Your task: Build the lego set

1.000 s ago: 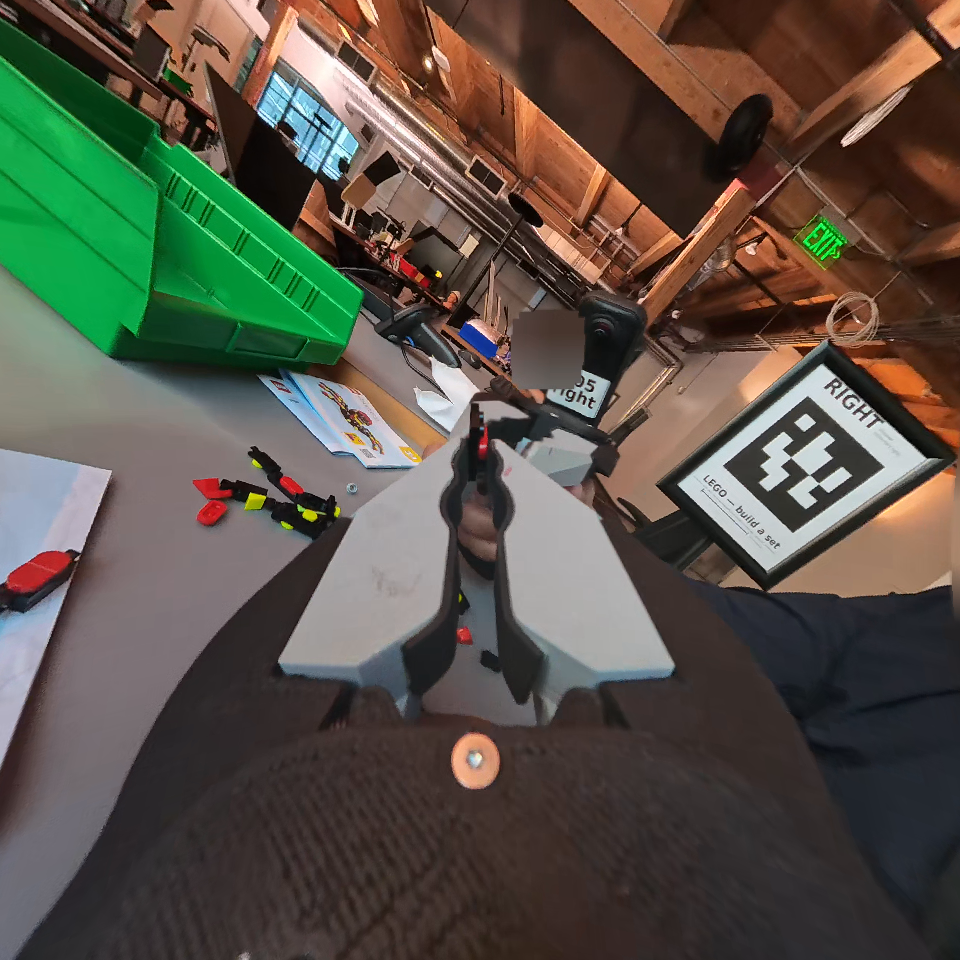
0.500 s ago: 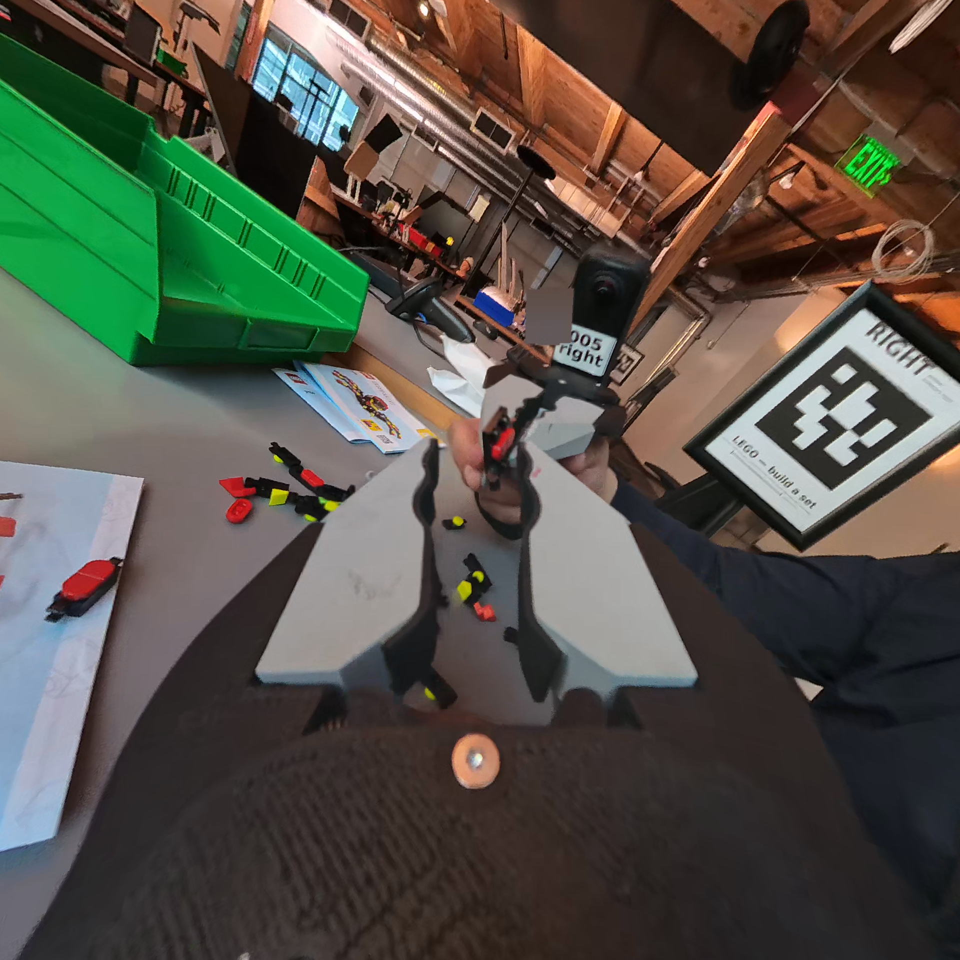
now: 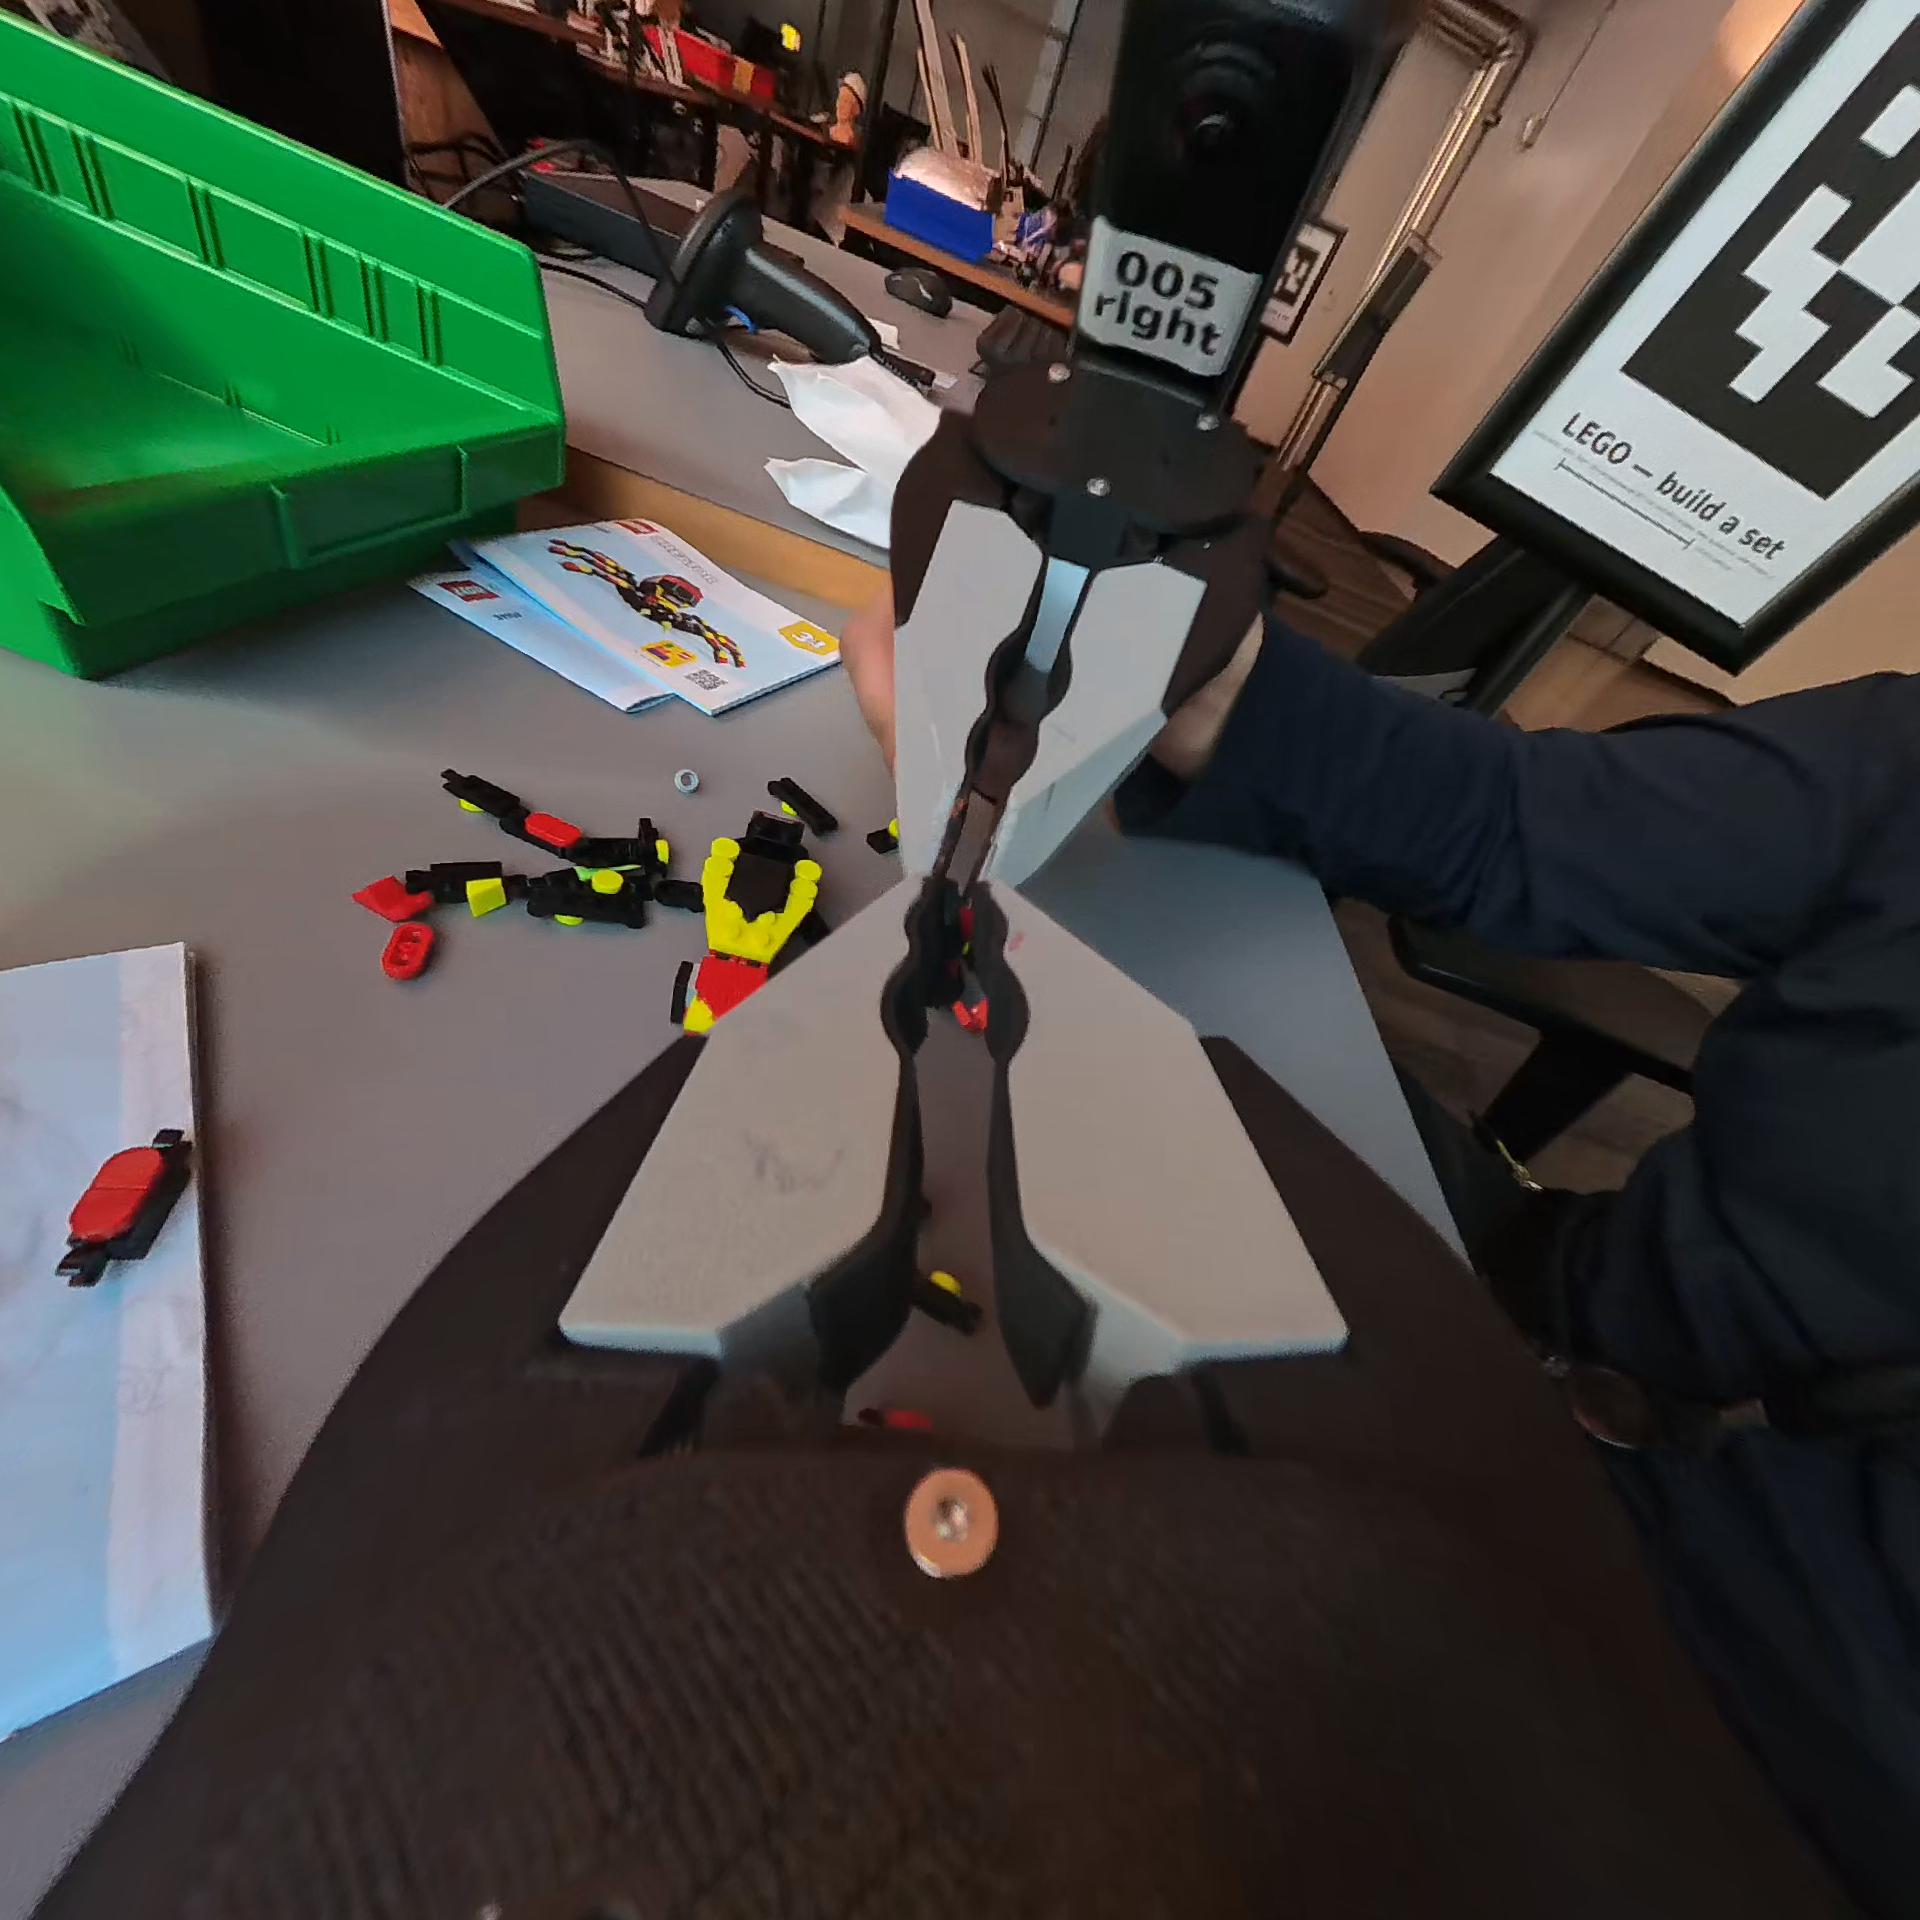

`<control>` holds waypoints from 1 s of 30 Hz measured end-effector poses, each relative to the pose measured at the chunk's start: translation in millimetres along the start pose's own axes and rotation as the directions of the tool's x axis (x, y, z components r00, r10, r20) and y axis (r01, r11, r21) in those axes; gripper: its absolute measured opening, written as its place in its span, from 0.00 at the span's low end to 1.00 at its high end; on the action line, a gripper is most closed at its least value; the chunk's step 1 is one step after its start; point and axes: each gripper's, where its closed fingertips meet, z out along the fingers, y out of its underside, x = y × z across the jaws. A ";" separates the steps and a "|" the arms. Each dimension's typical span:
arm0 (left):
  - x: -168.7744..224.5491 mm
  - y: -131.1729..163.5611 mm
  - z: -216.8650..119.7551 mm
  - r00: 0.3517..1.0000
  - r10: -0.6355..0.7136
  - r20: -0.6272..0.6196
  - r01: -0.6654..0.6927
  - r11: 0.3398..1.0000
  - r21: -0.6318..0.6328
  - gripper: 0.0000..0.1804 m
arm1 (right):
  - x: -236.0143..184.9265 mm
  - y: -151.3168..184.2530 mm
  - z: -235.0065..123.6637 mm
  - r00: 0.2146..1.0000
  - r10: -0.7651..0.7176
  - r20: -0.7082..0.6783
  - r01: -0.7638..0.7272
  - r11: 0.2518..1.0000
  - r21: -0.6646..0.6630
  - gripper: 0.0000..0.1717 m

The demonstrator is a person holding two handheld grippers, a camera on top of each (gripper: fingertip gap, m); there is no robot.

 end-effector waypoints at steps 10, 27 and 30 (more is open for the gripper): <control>-4.3 -7.2 1.0 0.999 0.024 0.049 -0.027 0.998 0.055 0.00 | 22.5 -19.5 -20.9 0.994 0.073 -0.084 -0.060 0.988 0.146 0.00; -53.8 20.0 -19.6 0.954 0.095 0.284 -0.045 0.983 -0.175 0.04 | 28.7 33.4 3.0 0.957 -0.229 -0.178 0.200 0.965 -0.167 0.02; -60.0 17.0 -20.9 0.943 0.091 0.320 -0.040 0.986 -0.160 0.05 | 41.0 28.3 -0.6 0.925 -0.278 -0.258 0.247 0.958 -0.146 0.00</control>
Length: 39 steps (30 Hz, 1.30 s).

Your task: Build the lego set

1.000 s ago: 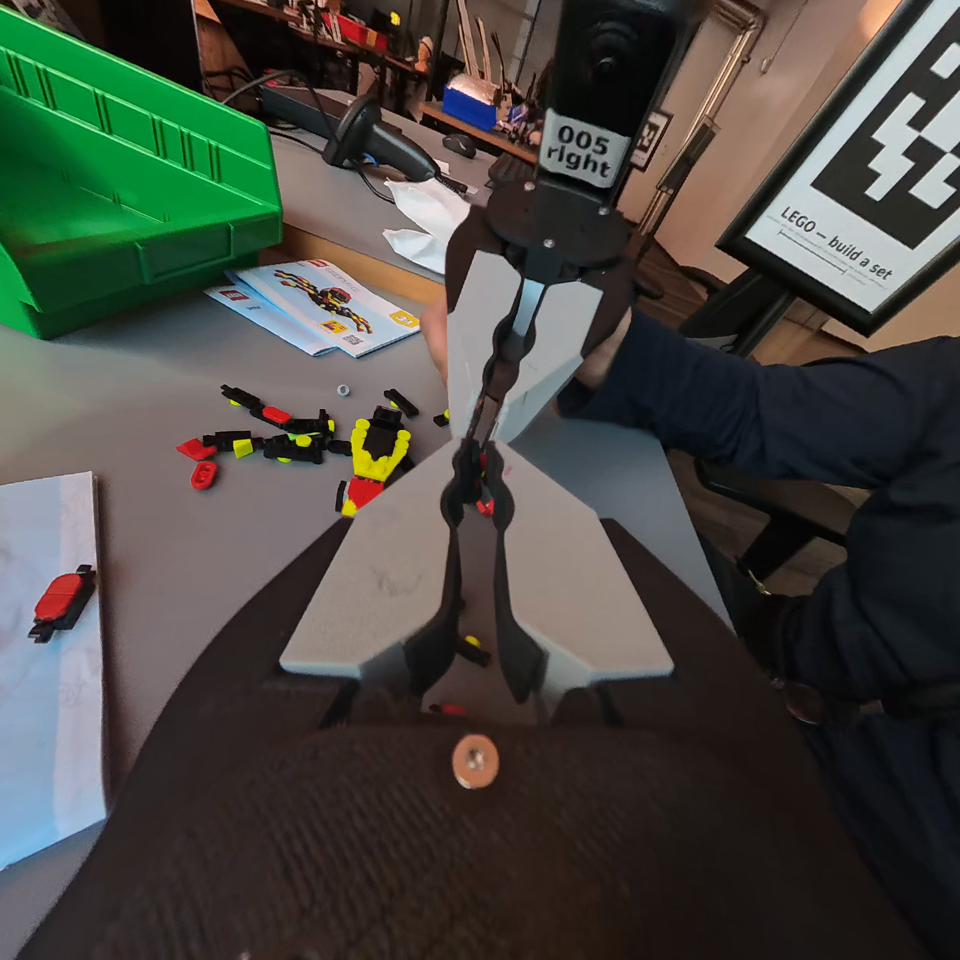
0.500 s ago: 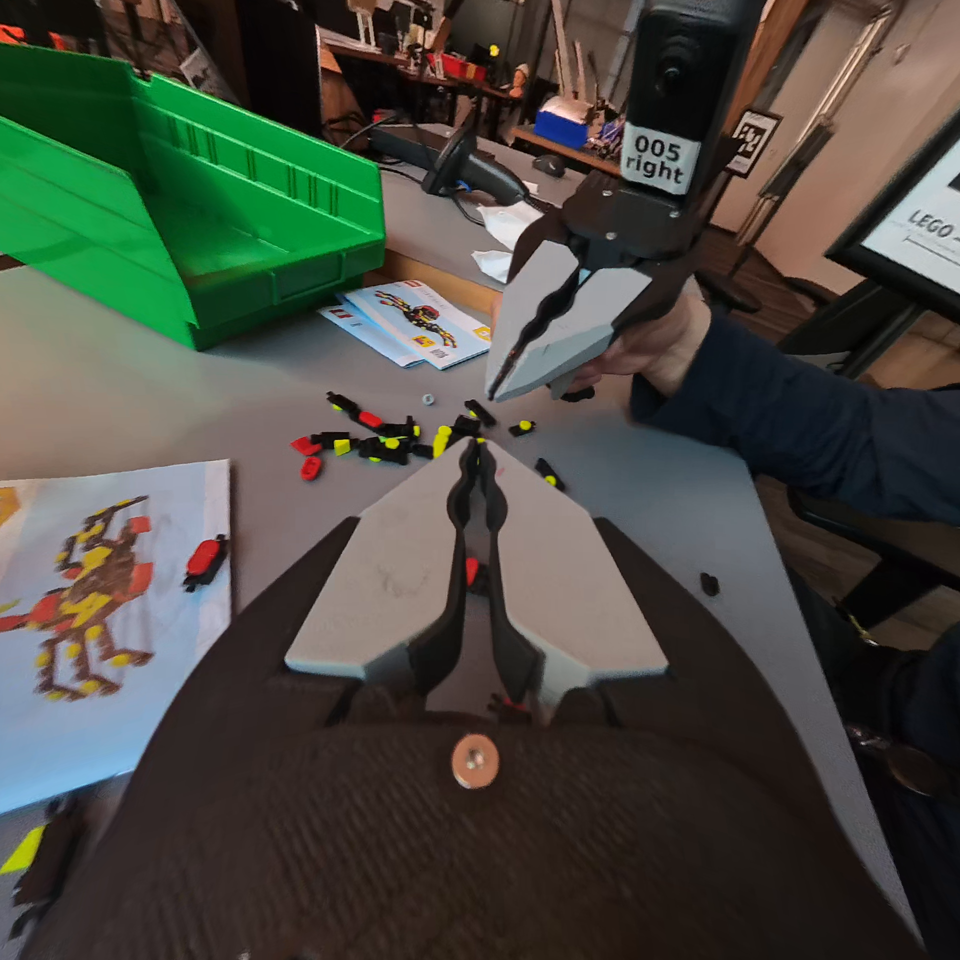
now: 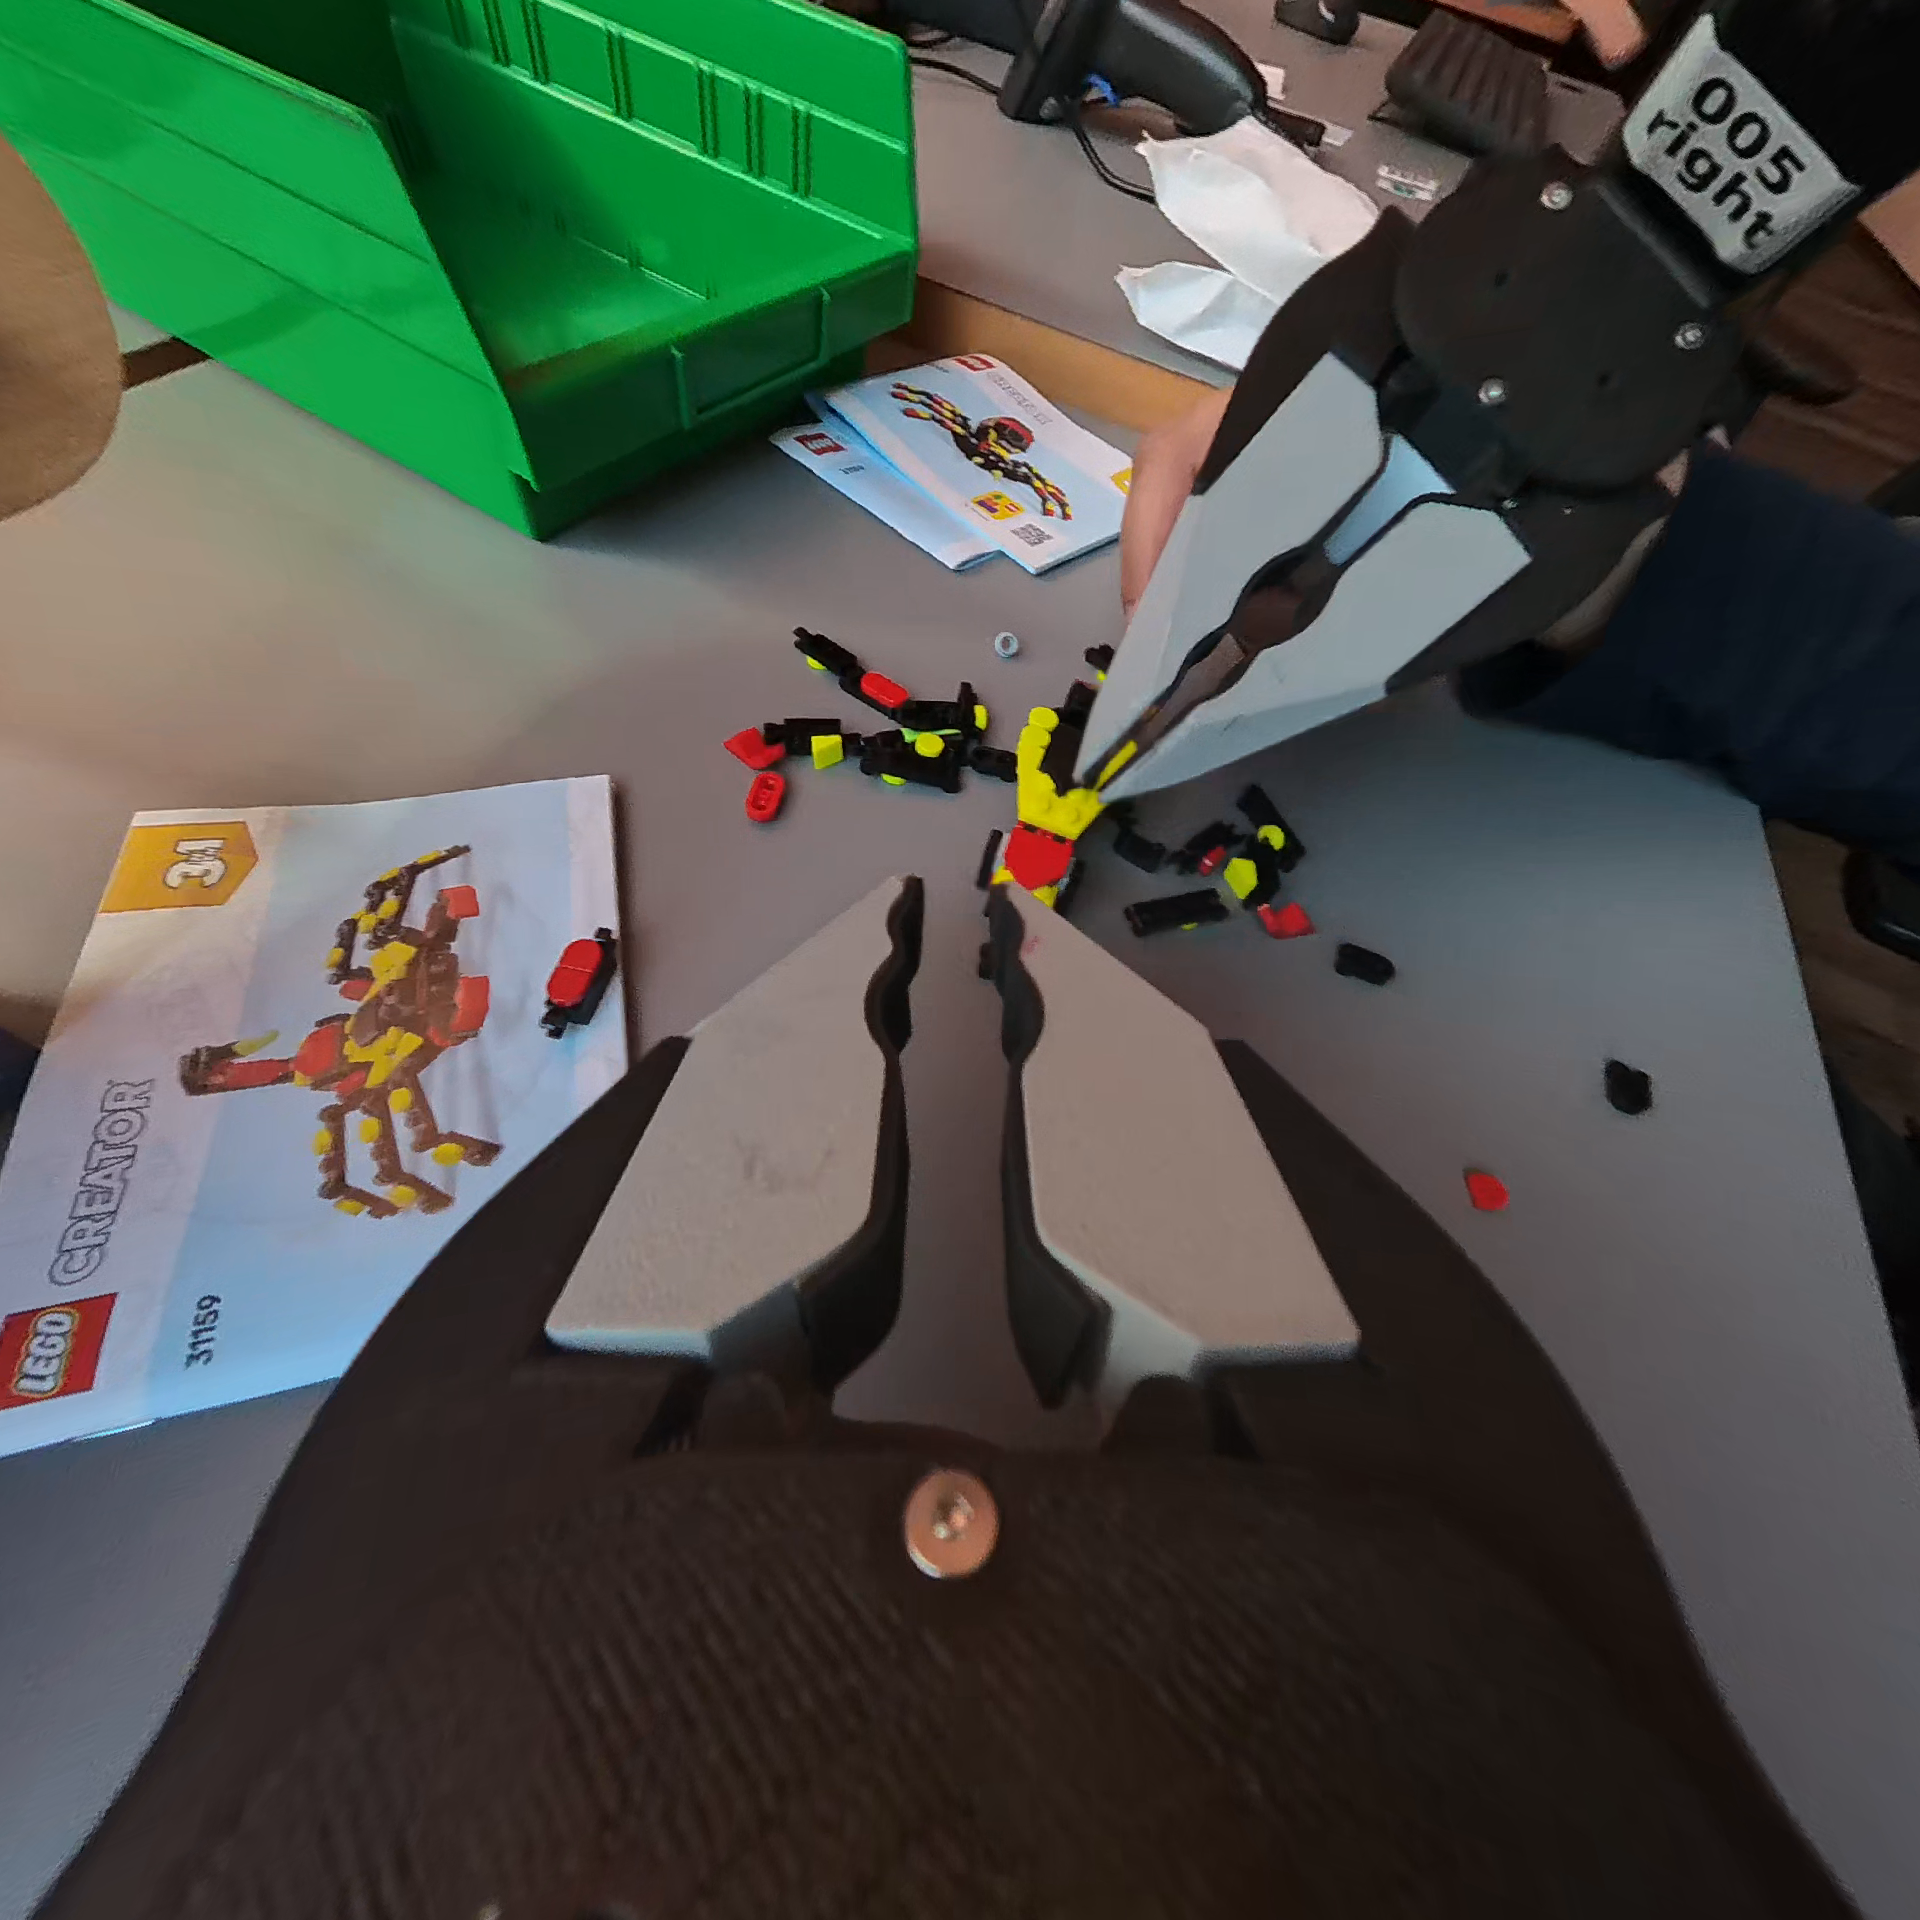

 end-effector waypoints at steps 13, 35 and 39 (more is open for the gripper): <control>-77.7 -27.4 -50.3 0.949 0.011 0.316 -0.082 0.974 0.212 0.04 | 85.0 5.6 -51.4 0.872 -0.008 -0.489 0.106 0.979 0.174 0.00; -99.2 -8.1 -62.8 0.594 0.513 0.620 -0.503 0.838 -0.212 0.00 | 69.0 36.9 -85.1 0.623 -0.225 -0.749 0.133 0.974 -0.182 0.00; -105.5 -8.4 -67.1 0.610 0.476 0.634 -0.466 0.862 -0.198 0.00 | 70.7 39.8 -85.4 0.607 -0.248 -0.755 0.129 0.968 -0.214 0.00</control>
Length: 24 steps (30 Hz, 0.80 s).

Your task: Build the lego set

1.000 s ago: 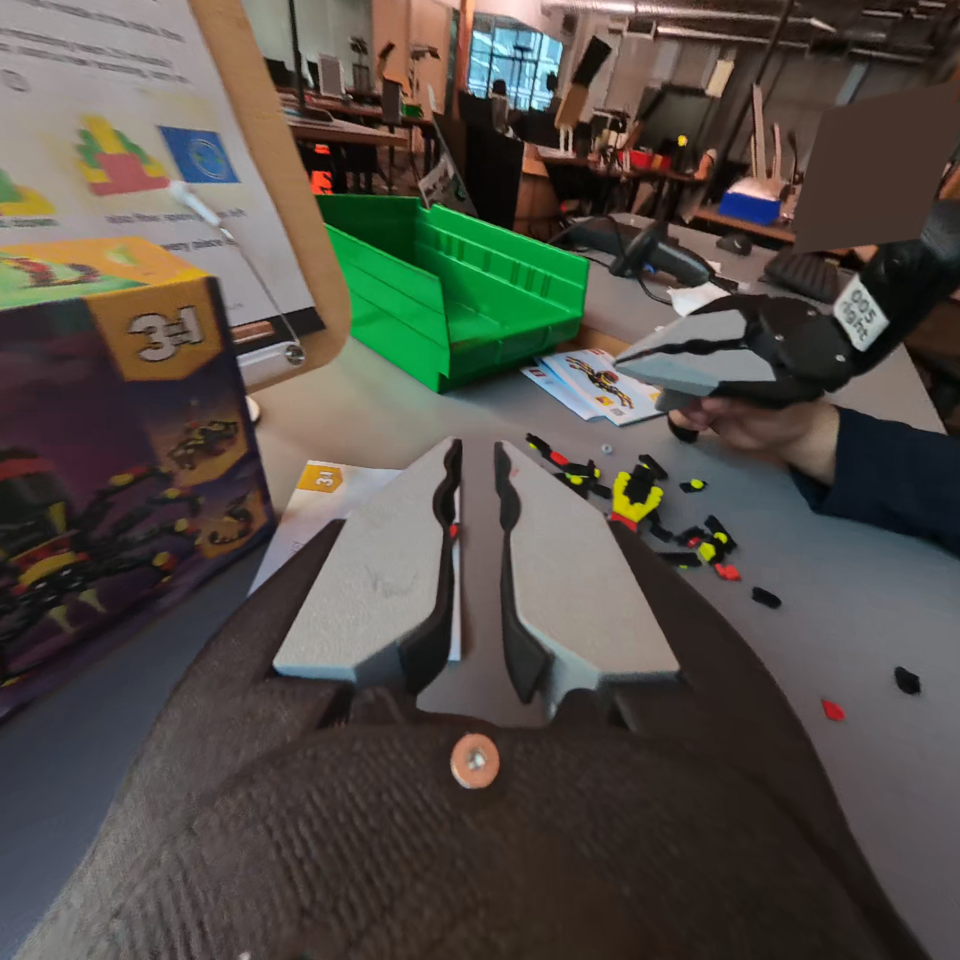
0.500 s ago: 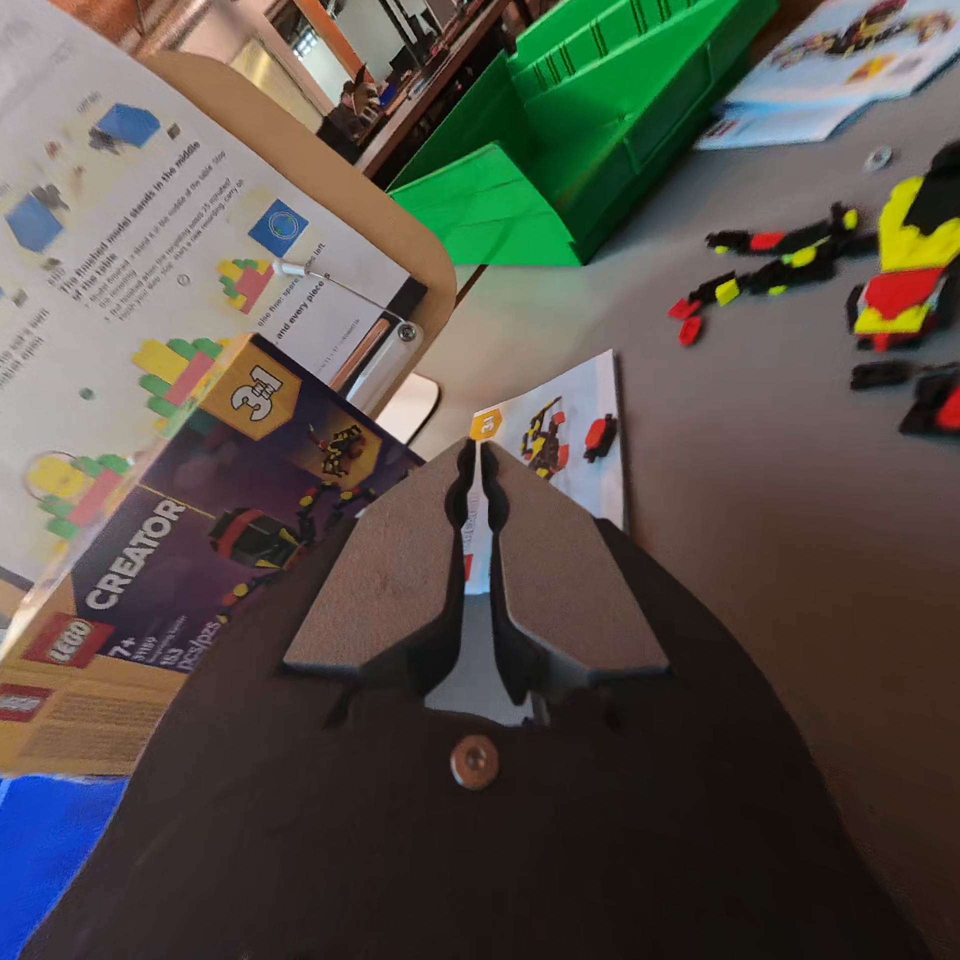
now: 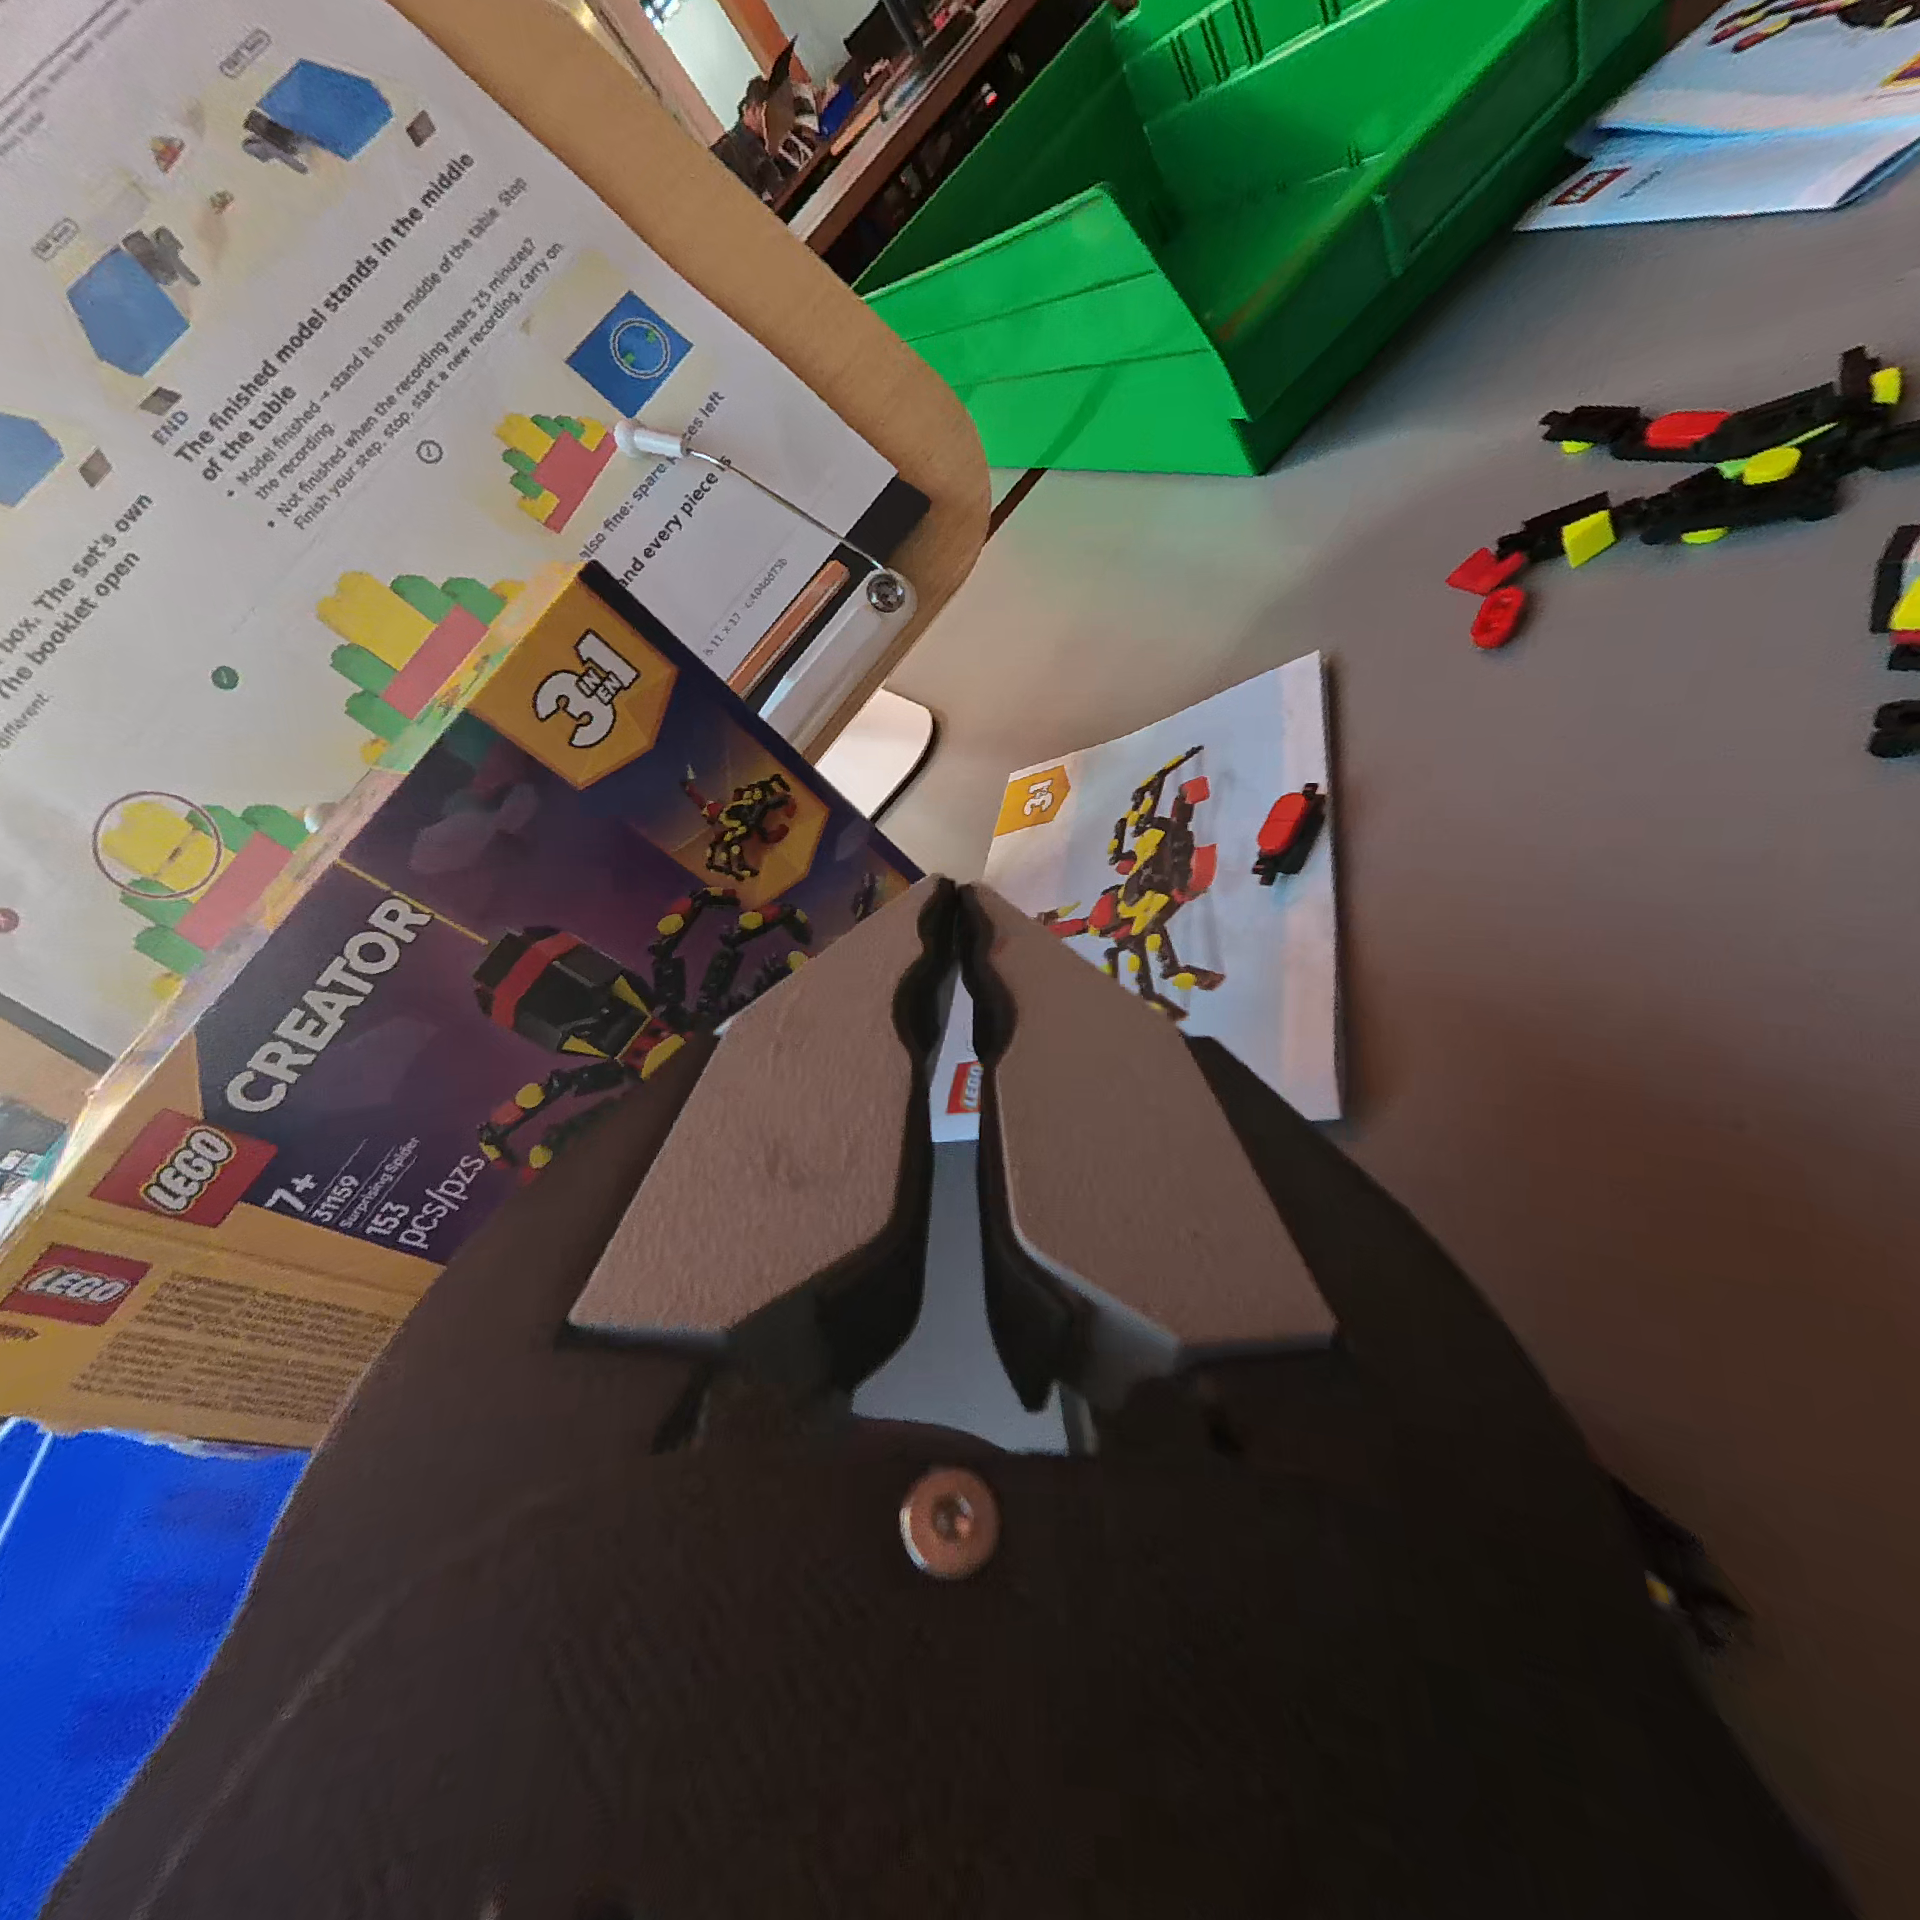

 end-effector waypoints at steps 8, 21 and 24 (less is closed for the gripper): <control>1.3 -3.8 -3.3 1.000 -0.004 -0.023 0.004 1.000 0.001 0.00 | -0.6 5.1 1.3 0.999 -0.031 -0.014 0.031 0.999 -0.039 0.00; 18.4 -10.9 -2.4 0.986 -0.107 -0.128 0.108 0.994 -0.006 0.00 | 1.3 -21.5 36.6 0.995 0.077 0.068 -0.085 0.988 0.130 0.00; 31.4 -21.4 -6.0 0.979 -0.108 -0.175 0.110 0.994 0.003 0.00 | -11.0 -38.5 50.7 0.985 0.077 0.157 -0.108 0.973 0.204 0.00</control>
